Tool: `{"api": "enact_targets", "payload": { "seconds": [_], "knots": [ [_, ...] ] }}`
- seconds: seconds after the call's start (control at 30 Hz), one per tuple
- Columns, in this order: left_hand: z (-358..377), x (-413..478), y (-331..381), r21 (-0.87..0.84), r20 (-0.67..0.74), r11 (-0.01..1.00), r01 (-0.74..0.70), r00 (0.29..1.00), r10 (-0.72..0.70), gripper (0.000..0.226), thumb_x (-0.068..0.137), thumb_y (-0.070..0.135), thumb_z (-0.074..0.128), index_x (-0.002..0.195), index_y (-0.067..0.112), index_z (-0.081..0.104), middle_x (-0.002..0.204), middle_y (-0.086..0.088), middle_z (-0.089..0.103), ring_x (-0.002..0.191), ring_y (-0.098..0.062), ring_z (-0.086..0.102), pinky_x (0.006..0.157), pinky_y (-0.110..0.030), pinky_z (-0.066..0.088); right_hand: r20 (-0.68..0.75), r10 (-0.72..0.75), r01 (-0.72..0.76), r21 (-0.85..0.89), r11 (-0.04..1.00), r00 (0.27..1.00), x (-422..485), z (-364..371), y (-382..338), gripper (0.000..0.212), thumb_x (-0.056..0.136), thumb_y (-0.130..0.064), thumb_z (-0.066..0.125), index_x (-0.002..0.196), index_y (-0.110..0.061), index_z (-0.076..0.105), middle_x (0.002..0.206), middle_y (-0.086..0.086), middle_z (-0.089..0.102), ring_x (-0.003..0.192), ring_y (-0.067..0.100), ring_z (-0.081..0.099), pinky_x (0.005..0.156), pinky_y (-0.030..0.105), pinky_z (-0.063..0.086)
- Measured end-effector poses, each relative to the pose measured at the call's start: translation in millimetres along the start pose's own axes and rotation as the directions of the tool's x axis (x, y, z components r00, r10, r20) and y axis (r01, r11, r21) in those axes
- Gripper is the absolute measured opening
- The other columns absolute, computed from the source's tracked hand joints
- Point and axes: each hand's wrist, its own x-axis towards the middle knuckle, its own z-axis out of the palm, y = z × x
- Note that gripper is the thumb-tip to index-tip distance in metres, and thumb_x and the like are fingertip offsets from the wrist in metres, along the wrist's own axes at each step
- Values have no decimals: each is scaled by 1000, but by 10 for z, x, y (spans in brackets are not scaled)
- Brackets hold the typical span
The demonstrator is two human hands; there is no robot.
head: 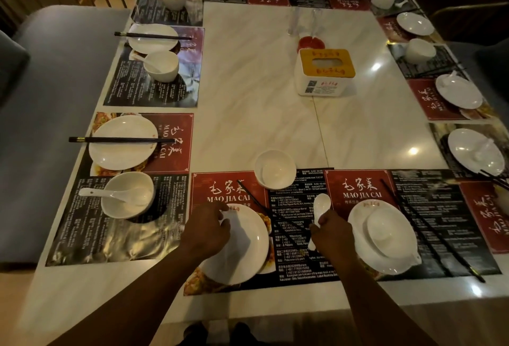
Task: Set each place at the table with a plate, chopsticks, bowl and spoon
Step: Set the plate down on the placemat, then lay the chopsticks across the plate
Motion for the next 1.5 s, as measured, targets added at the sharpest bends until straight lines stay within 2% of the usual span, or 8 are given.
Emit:
{"api": "enact_targets", "payload": {
  "seconds": [0.2,0.3,0.4,0.6,0.7,0.93,1.3,1.5],
  "knots": [
    [58,44,83,-7,-33,1000,10,999,-10,29,88,21,69,117,22,65,100,7,64,80,-1,51,65,-4,30,16,65,-67,198,978,998,73,-145,11,19,80,-26,79,88,-19,64,91,-5,67,84,15,63,76,30,49],
    [87,59,99,-23,-47,999,33,998,-34,29,88,20,69,117,21,65,104,4,67,82,-3,52,66,-12,34,55,153,-160,486,859,987,93,-350,-103,18,80,-24,81,91,-19,68,91,-1,71,87,18,67,82,40,57],
    [115,71,121,-47,-61,997,57,996,-60,27,88,19,69,114,21,67,103,4,69,84,-4,54,71,-16,37,84,88,-122,638,761,993,110,-511,-355,21,80,-21,81,96,-15,70,93,1,74,87,17,70,74,33,56],
    [133,67,137,-75,-51,994,81,995,-85,25,88,19,69,112,23,66,102,7,67,88,-5,56,68,-9,34,142,-27,-55,548,834,990,194,-308,-814,26,74,-26,86,89,-18,67,89,-2,73,82,14,70,74,36,59],
    [112,54,119,-95,-77,992,85,993,-93,23,89,17,69,111,24,65,97,11,61,84,1,54,67,-5,32,136,-9,-66,530,845,991,261,-159,-893,27,74,-27,87,86,-16,66,90,-1,70,83,15,68,70,33,57],
    [65,43,46,-108,-99,988,107,988,-118,26,90,23,68,116,23,65,101,6,68,86,-9,61,74,-24,49,133,57,-121,538,834,989,379,12,-879,34,70,-30,89,82,-11,64,86,4,71,80,19,70,72,41,60],
    [61,33,67,-86,-87,991,106,990,-113,29,89,23,68,118,22,63,104,5,66,87,-8,61,71,-18,44,102,95,-135,522,842,990,521,27,-916,42,65,-35,92,76,-10,61,82,4,70,77,20,68,69,38,58],
    [83,17,142,-97,-83,991,95,991,-103,29,90,19,69,118,20,63,97,11,60,79,-1,56,66,-12,39,149,115,-179,554,813,982,423,-116,-783,25,92,-39,66,87,-15,61,83,5,71,72,20,72,67,42,62]
  ]
}}
